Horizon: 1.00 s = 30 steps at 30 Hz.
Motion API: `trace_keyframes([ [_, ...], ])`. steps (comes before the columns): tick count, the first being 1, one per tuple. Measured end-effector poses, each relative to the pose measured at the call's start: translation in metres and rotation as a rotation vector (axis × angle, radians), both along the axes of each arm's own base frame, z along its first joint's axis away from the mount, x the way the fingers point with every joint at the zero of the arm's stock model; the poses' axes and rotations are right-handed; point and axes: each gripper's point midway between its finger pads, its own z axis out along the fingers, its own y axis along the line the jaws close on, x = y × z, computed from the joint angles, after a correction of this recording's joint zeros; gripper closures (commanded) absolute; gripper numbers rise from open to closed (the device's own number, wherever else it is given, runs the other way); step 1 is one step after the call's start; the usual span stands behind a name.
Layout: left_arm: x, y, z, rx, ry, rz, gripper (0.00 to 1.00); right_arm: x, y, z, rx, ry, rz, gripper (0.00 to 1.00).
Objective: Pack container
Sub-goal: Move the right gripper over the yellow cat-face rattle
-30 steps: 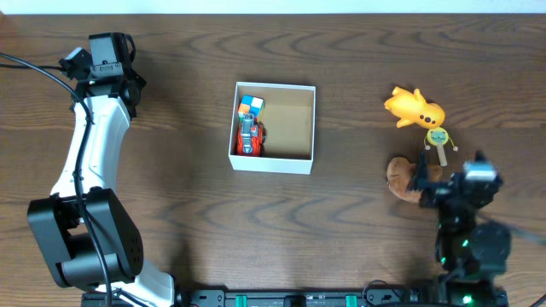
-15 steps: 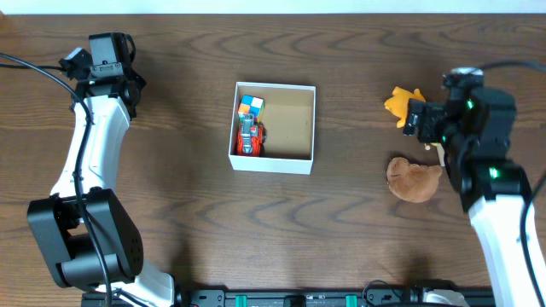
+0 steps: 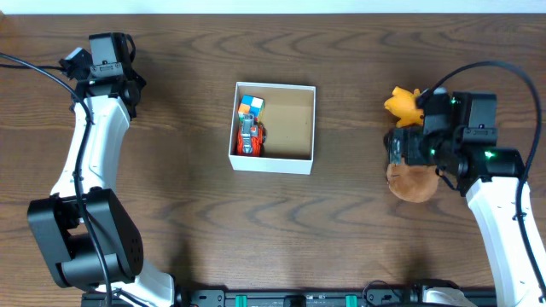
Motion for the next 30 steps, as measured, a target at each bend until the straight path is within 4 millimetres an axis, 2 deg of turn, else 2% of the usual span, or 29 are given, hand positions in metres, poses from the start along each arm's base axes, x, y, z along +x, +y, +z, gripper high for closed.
trace_keyframes([
  [5,0.000,0.000,0.000,0.000,0.000,0.000,0.02,-0.013,-0.001,-0.007,-0.066,0.036,0.104,0.06],
  [10,0.000,0.000,0.000,0.000,-0.001,0.000,0.02,-0.034,-0.007,-0.018,-0.140,0.119,0.187,0.10],
  [15,0.000,0.000,0.000,0.000,0.000,0.000,0.02,-0.049,-0.013,-0.037,-0.187,0.230,0.248,0.13],
  [25,0.000,0.000,0.000,0.000,0.000,0.000,0.02,-0.053,-0.020,-0.081,-0.225,0.397,0.345,0.13],
  [30,0.000,0.000,0.000,0.000,0.000,0.000,0.02,-0.050,-0.023,-0.103,-0.235,0.460,0.370,0.20],
])
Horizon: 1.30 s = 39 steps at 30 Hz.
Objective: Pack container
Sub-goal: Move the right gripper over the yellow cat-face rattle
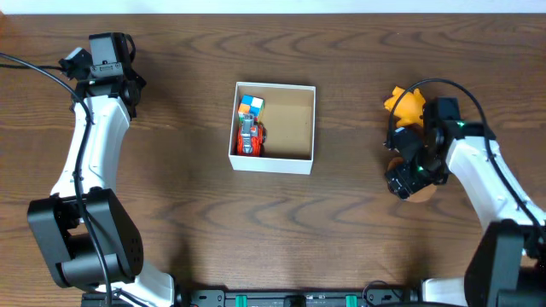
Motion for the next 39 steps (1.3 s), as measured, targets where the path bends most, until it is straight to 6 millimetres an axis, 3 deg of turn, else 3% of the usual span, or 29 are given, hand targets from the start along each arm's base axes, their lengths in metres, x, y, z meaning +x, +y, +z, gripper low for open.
trace_keyframes([
  [2,0.000,0.000,0.000,0.000,0.000,0.000,0.02,0.003,-0.001,-0.004,-0.006,0.008,0.007,0.36],
  [5,0.000,0.000,0.000,0.000,0.000,0.000,0.02,0.006,-0.005,-0.007,-0.026,0.013,0.014,0.82],
  [7,0.000,0.000,0.000,0.000,-0.001,0.000,0.02,0.006,-0.005,-0.008,-0.026,0.015,0.011,0.96],
  [14,0.000,0.000,0.000,0.000,0.000,0.000,0.02,0.009,-0.003,-0.006,-0.013,0.005,0.008,0.99],
  [15,0.000,0.000,0.000,0.000,0.000,0.000,0.02,0.011,-0.003,-0.005,-0.012,0.001,0.007,0.79],
  [16,0.000,0.000,0.000,0.000,-0.001,0.000,0.02,0.013,-0.003,-0.004,-0.012,-0.003,0.003,0.37],
  [17,0.000,0.000,0.000,0.000,-0.001,0.000,0.02,0.017,-0.002,-0.002,-0.008,-0.010,0.003,0.04],
  [25,0.000,0.000,0.000,0.000,0.000,0.000,0.02,0.056,0.000,0.027,0.007,-0.129,0.007,0.01],
  [31,0.000,0.000,0.000,0.000,0.000,0.000,0.02,0.091,-0.003,0.062,-0.001,-0.245,-0.038,0.01],
  [34,0.000,0.000,0.000,0.000,-0.001,0.000,0.02,0.101,-0.017,0.074,-0.042,-0.280,-0.160,0.01],
  [39,0.000,0.000,0.000,0.000,-0.001,0.000,0.02,0.095,-0.055,0.074,-0.100,-0.264,-0.408,0.01],
])
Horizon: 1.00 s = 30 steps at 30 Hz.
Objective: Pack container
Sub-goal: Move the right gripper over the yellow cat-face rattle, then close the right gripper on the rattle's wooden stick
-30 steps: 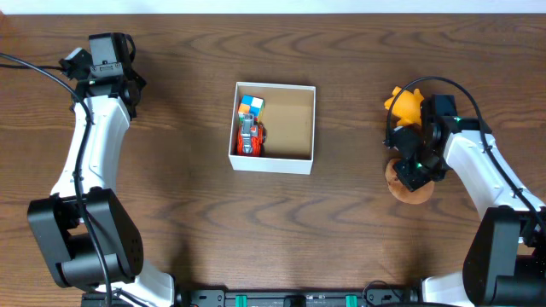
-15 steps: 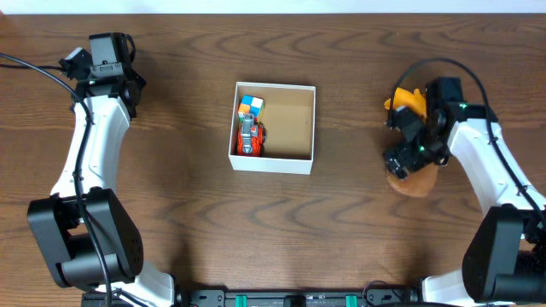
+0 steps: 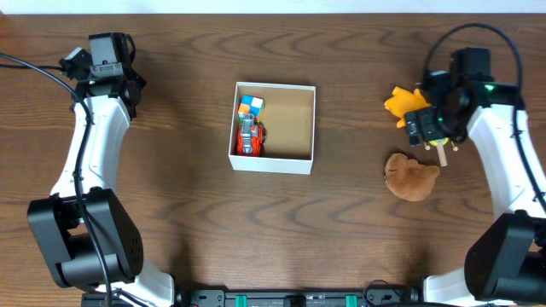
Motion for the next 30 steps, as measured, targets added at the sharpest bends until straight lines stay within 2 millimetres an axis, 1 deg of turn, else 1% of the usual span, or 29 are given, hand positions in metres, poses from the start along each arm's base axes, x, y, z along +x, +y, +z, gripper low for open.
trace_keyframes([
  [2,0.000,0.000,0.000,0.000,0.000,0.000,0.02,-0.004,-0.014,-0.002,-0.001,0.004,-0.075,0.02],
  [5,0.000,0.000,0.000,0.000,0.000,0.000,0.02,-0.011,-0.029,-0.006,-0.005,0.017,-0.145,0.14],
  [7,0.000,0.000,0.000,0.000,0.000,0.000,0.02,-0.016,-0.035,-0.010,-0.001,0.030,-0.181,0.15],
  [10,0.000,0.000,0.000,0.000,0.000,0.000,0.02,-0.021,-0.035,-0.017,-0.001,0.046,-0.188,0.16],
  [12,0.000,0.000,0.000,0.000,0.000,0.000,0.02,-0.024,-0.034,-0.025,0.000,0.055,-0.188,0.17],
  [18,0.000,0.000,0.000,0.000,0.000,0.000,0.02,-0.028,-0.036,-0.058,-0.005,0.038,-0.186,0.18],
  [21,0.000,0.000,0.000,0.000,0.000,0.000,0.02,-0.030,-0.039,-0.073,-0.009,0.031,-0.181,0.17],
  [26,0.000,0.000,0.000,0.000,0.000,0.000,0.02,-0.027,-0.046,-0.092,0.008,-0.006,-0.166,0.18],
  [30,0.000,0.000,0.000,0.000,0.000,0.000,0.02,-0.023,-0.053,-0.102,0.045,-0.023,-0.171,0.21],
])
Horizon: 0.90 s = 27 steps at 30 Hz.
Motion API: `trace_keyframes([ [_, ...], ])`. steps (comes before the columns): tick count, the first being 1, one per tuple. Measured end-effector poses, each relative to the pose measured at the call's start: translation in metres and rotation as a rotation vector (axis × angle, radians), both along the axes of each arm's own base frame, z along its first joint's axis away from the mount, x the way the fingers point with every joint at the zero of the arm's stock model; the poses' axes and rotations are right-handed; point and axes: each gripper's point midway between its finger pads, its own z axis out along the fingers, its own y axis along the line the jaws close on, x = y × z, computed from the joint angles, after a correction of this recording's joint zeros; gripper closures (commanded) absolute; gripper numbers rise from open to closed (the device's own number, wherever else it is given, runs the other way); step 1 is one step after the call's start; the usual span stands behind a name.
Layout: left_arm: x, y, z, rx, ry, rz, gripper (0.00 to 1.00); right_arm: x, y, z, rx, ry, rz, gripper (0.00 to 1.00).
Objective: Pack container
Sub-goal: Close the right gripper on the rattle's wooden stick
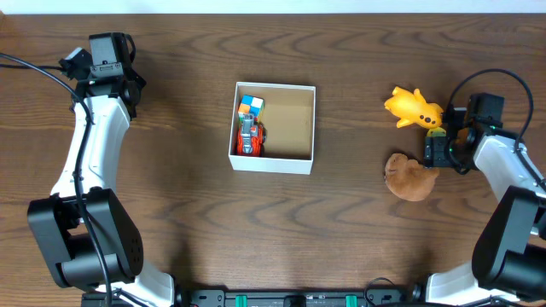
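Note:
A white open box [309, 128] stands mid-table. It holds a colourful cube [251, 105] and a red toy car [248, 136] along its left side. To the right lie a yellow plush toy [409, 106] and a brown plush toy [408, 177], both on the table. My right gripper [433, 153] sits low between them, at the brown plush's upper right edge. Whether its fingers are open cannot be made out. My left gripper [128, 85] stays at the far left, away from everything, with its fingers hidden under the wrist.
The dark wooden table [196, 213] carries only the box and the two plush toys. The right half of the box floor [294, 126] is bare. The left arm's base stands at the lower left.
My right gripper has moved from up beside the yellow toy to lower and farther right, at the brown plush's edge. The yellow toy now shows whole. The left arm has not moved.
My right gripper first hovered over the gap between the two plush toys, then sat down over the brown plush, then stood beside the yellow toy with nothing in it. Now it is by the brown plush's right edge. Both toys lie about where they were.

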Motion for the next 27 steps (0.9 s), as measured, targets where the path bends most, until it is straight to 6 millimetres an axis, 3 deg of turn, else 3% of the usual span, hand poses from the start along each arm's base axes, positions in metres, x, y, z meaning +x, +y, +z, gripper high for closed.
trace_keyframes([
  [6,0.000,0.000,0.000,0.000,0.001,0.000,0.02,0.008,0.003,-0.024,0.075,-0.006,0.010,0.23],
  [8,0.000,0.000,0.000,0.000,0.000,0.000,0.02,0.015,0.003,-0.024,0.083,-0.027,0.018,0.26],
  [10,0.000,0.000,0.000,0.000,0.000,0.000,0.02,0.021,0.002,-0.024,0.080,-0.040,0.026,0.33],
  [13,0.000,0.000,0.000,0.000,0.001,0.000,0.02,0.025,0.001,-0.025,0.081,-0.049,0.030,0.56],
  [15,0.000,0.000,0.000,0.000,0.001,0.000,0.02,0.026,0.002,-0.025,0.084,-0.050,0.034,0.64],
  [21,0.000,0.000,0.000,0.000,0.000,0.000,0.02,0.013,0.009,-0.022,0.129,0.026,0.036,0.82],
  [24,0.000,0.000,0.000,0.000,0.000,0.000,0.02,0.001,0.013,-0.019,0.151,0.087,0.027,0.83],
  [27,0.000,0.000,0.000,0.000,0.001,0.000,0.02,0.003,0.012,-0.008,0.151,0.100,0.025,0.86],
])
